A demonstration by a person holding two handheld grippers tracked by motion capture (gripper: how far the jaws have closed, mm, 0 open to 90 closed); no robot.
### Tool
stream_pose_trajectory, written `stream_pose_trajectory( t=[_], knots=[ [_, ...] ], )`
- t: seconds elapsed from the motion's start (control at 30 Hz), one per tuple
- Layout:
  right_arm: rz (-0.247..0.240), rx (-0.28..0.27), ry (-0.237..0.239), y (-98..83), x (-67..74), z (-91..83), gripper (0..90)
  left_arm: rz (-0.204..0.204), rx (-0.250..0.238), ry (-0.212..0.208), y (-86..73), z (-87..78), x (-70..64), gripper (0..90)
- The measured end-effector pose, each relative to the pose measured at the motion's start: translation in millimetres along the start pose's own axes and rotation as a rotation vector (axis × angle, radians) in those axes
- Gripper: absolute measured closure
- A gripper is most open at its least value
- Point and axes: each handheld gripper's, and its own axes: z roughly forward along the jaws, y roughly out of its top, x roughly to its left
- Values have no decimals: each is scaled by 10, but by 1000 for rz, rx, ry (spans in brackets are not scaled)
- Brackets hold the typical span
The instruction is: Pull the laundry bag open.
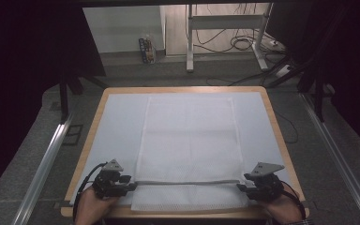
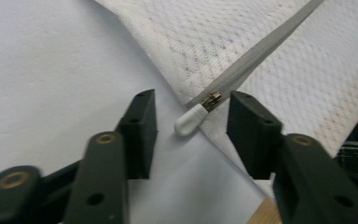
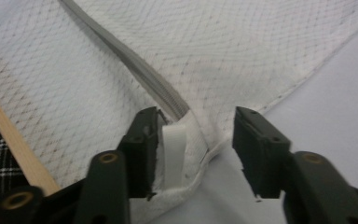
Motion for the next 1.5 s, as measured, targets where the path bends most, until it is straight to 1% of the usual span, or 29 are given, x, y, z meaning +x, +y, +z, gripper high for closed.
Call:
stream_pose_trajectory(
  t=[0.03, 0.1, 0.13, 0.3, 0.37, 0.5, 0.67, 0.73, 0.87, 0.97, 1.1, 1.17, 1.2, 1.37, 1.43, 1.5],
  knots=[
    [2, -6, -1, 2, -1, 1, 433, -2, -5, 7, 0, 6, -12, 471],
    [4, -14, -2, 5, -5, 3, 388, 18, -1, 23, 2, 11, -23, 395],
    [3, -15, -4, 6, -8, 4, 368, 26, -2, 29, 1, 17, -33, 371],
    [2, -38, -8, 10, -28, 16, 286, 49, -10, 70, 5, 41, -62, 222],
    [9, -47, -10, 12, -34, 20, 259, 48, -18, 71, 9, 38, -65, 171],
    [15, -61, -10, 14, -43, 20, 226, 48, -34, 70, 20, 35, -77, 101],
    [20, -72, -13, 15, -46, 14, 200, 45, -55, 55, 38, 23, -91, 74],
    [19, -76, -12, 17, -45, 16, 193, 50, -58, 58, 42, 18, -103, 58],
    [20, -90, -13, 19, -45, 0, 175, 43, -79, 56, 40, -6, -124, 58],
    [22, -103, -10, 18, -55, -16, 158, 52, -87, 68, 28, -32, -149, 52],
    [25, -119, -8, 17, -62, -41, 136, 57, -112, 103, -10, -78, -172, 39],
    [28, -123, -12, 10, -71, -57, 124, 64, -121, 130, -44, -102, -175, 29],
    [27, -125, -13, 3, -82, -63, 114, 64, -126, 148, -73, -115, -173, 22],
    [46, -118, -24, -57, -166, -92, 88, 56, -144, 194, -221, -158, -139, 10],
    [57, -128, -26, -72, -200, -108, 84, 44, -146, 205, -262, -169, -113, 9],
    [61, -136, -28, -80, -217, -113, 82, 33, -154, 202, -280, -180, -88, 7]
  ],
)
